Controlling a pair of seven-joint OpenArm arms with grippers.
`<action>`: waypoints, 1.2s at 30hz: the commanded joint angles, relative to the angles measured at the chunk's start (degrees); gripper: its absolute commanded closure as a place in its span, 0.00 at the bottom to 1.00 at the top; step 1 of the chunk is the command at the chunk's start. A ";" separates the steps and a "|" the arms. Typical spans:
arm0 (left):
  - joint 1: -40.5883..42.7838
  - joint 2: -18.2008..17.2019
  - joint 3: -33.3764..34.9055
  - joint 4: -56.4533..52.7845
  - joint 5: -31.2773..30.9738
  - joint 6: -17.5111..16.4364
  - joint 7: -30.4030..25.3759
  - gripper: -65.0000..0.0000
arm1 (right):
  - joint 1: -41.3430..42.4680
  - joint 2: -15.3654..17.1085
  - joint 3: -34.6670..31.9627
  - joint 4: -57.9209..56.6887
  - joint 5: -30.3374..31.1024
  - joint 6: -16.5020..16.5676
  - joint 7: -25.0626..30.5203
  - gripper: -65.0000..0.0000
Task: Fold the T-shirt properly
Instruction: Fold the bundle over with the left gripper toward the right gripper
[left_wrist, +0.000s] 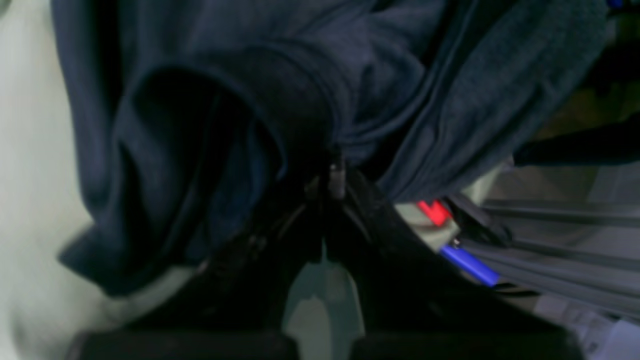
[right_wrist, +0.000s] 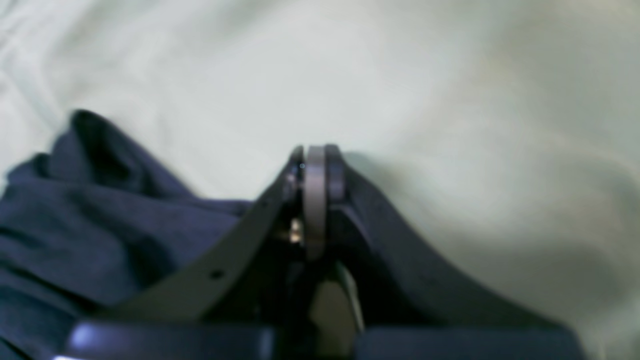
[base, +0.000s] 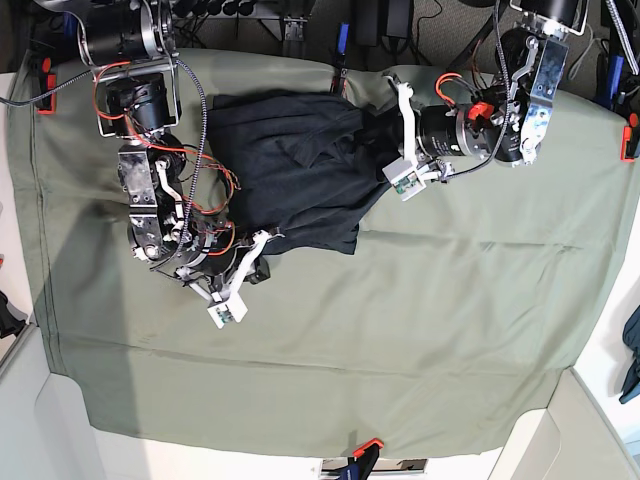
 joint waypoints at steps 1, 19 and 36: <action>-2.86 0.50 0.48 -0.28 1.42 2.26 -2.01 1.00 | 1.53 0.28 0.04 0.85 1.40 0.26 0.50 1.00; -18.08 1.07 1.92 -13.22 9.70 2.26 -6.12 1.00 | -0.50 3.17 0.04 1.44 7.48 1.75 -2.14 1.00; -30.25 0.44 2.03 -30.01 7.45 2.26 -3.56 1.00 | -24.09 3.13 0.04 30.62 16.68 3.02 -7.23 1.00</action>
